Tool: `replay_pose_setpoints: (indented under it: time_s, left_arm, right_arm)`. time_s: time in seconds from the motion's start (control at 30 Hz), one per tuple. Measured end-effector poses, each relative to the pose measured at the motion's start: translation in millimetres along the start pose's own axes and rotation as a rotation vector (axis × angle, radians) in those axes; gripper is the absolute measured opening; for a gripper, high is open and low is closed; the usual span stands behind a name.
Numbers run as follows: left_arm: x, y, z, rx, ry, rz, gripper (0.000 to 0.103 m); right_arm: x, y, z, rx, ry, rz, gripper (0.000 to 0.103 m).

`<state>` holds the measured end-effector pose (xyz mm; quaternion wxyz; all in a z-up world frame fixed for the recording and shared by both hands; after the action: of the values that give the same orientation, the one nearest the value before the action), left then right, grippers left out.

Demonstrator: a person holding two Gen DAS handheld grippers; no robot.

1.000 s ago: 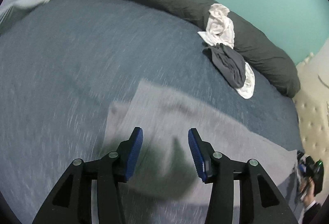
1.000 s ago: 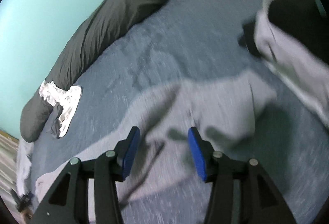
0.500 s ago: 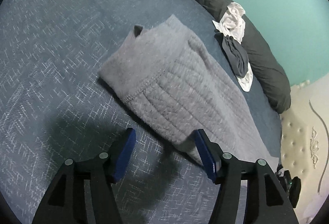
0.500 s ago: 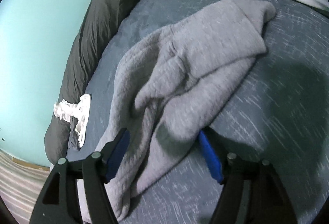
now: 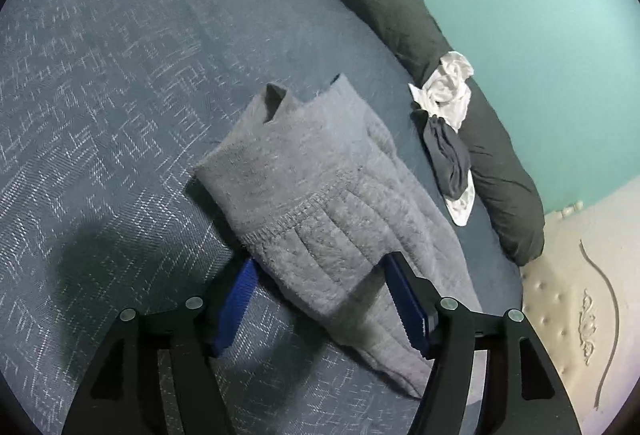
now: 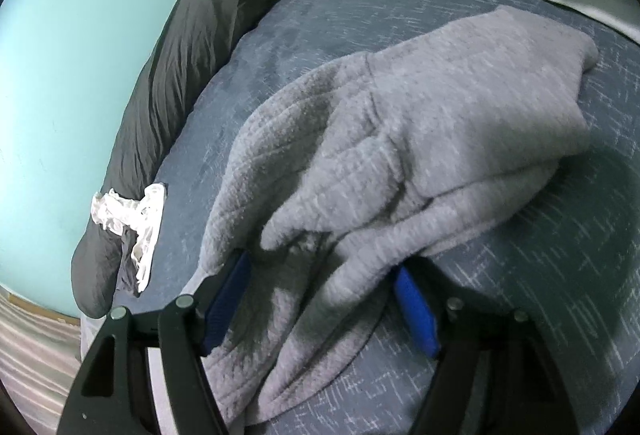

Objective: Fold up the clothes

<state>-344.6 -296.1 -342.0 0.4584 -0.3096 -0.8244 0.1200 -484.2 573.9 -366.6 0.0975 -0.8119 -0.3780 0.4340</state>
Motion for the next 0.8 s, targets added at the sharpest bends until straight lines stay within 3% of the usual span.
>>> replay_pose_setpoints:
  time_s: [0.1, 0.17, 0.2, 0.33, 0.37, 0.57, 0.8]
  left_arm:
    - [-2, -2, 2, 0.001, 0.003, -0.005, 0.074]
    - [-2, -3, 7, 0.001, -0.004, 0.007, 0.074]
    - [-2, -4, 9, 0.001, -0.007, 0.013, 0.070]
    - [0, -6, 17, 0.001, -0.022, 0.041, 0.051]
    - [2, -8, 18, 0.002, -0.026, 0.053, 0.041]
    - [18, -18, 12, 0.000, -0.053, 0.121, 0.025]
    - [46, -35, -14, 0.034, -0.055, 0.166, 0.020]
  right_arm:
    - [-4, 0, 1, 0.017, 0.010, -0.025, 0.073]
    - [-6, 2, 0, 0.029, 0.031, -0.051, 0.061]
    - [-7, 2, 0, 0.034, 0.042, -0.063, 0.059]
    - [-16, 2, 3, 0.039, 0.081, -0.133, 0.029]
    - [-18, 3, 3, 0.039, 0.094, -0.156, 0.023]
    - [-35, -7, -11, 0.081, 0.110, -0.192, 0.015]
    - [-80, -31, -55, 0.121, 0.048, -0.237, 0.013]
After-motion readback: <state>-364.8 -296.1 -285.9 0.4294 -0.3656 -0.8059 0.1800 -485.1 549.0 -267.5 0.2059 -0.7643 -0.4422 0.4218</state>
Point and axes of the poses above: each gripper's, at about its wrist camera, not at the fingertips, and z roughly the way its jaws point, x to its right, y to its underside, the point moved 3 cm from there along z, roughly the way its jaws point, and after that the axes turned 10 degrees about x, right-handed, at the moved point
